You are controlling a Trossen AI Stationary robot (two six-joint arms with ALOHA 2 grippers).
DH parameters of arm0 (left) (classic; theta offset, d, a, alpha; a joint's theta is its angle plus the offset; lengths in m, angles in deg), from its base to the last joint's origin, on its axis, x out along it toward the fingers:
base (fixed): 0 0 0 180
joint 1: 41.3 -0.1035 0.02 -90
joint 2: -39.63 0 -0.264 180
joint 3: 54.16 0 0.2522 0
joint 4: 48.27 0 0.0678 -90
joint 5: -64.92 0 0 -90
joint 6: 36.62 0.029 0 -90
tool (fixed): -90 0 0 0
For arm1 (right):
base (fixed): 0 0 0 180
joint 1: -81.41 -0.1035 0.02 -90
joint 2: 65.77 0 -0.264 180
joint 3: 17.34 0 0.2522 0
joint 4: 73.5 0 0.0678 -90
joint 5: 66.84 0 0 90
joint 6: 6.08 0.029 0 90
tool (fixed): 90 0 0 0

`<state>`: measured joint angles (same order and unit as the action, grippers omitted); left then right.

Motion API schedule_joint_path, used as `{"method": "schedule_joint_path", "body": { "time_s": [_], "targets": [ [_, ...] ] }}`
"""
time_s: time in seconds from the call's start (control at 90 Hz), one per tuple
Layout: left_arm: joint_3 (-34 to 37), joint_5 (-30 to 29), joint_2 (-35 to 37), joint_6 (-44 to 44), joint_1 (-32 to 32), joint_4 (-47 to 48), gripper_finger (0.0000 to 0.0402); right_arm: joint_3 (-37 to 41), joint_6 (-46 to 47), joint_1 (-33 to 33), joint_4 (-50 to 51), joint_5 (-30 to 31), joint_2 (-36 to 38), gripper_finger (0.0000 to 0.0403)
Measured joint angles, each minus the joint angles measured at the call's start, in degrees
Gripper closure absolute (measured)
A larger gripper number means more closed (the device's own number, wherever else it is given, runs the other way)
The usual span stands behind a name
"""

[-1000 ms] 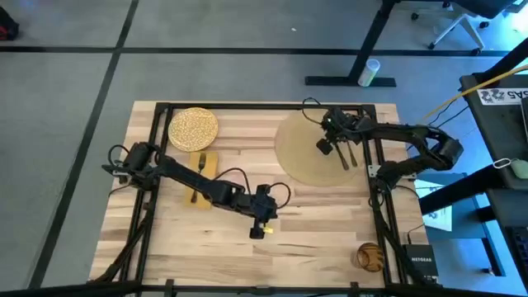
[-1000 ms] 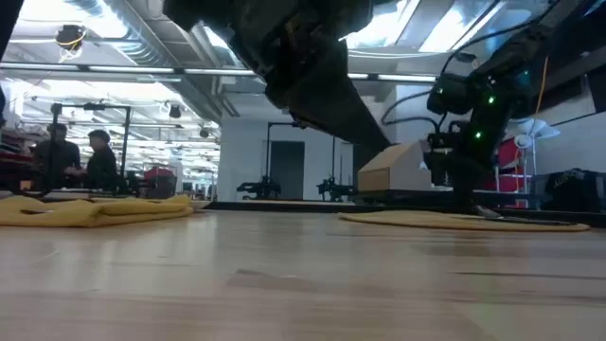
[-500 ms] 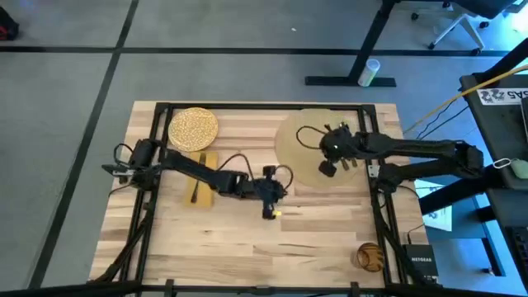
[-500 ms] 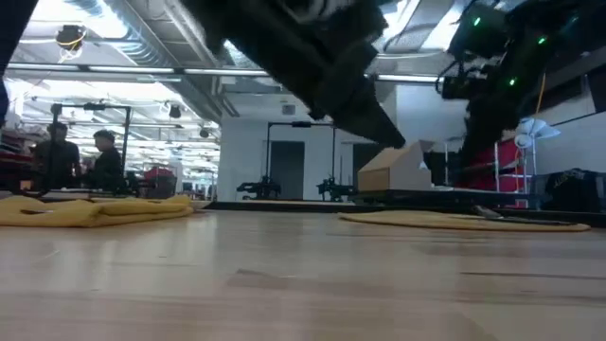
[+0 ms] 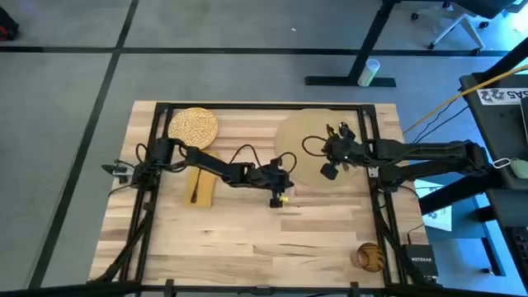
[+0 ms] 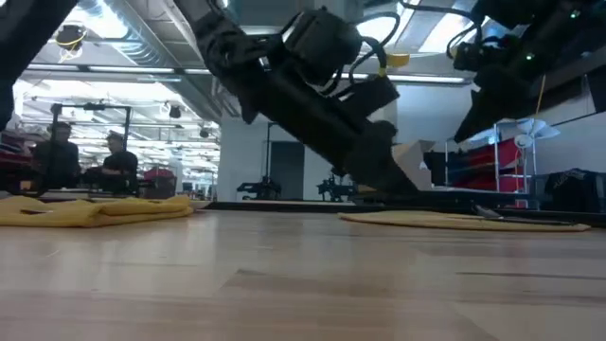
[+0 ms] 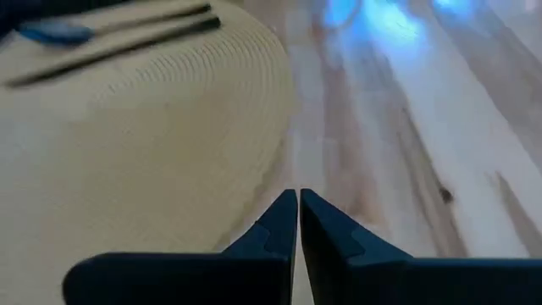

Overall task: Set table place
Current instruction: Move the woven mat to the center of the table

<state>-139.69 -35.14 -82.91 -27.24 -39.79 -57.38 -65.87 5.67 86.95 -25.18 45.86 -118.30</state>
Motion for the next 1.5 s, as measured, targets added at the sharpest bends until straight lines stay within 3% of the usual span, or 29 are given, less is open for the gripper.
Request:
{"method": "schedule_joint_path", "body": {
  "time_s": [0.556,1.033,1.322,1.5],
  "targets": [
    [-2.87,-0.64,-4.85,3.68,-4.86,7.66,0.0402,0.00,-0.17,0.04,-0.03,0.72,-0.07,0.0403],
    [-2.98,-2.55,-4.33,2.59,1.29,21.06,0.0402,0.00,-0.23,0.04,1.91,-1.33,-0.07,0.0403],
    [-2.48,-3.10,-0.13,-0.53,7.06,26.95,0.0402,0.00,-1.70,0.03,2.20,-2.37,-0.07,0.0403],
    [-2.15,-2.80,3.64,-3.24,9.01,29.38,0.0401,0.00,0.14,-2.43,9.21,1.15,-0.07,0.0403]
  ]
}}
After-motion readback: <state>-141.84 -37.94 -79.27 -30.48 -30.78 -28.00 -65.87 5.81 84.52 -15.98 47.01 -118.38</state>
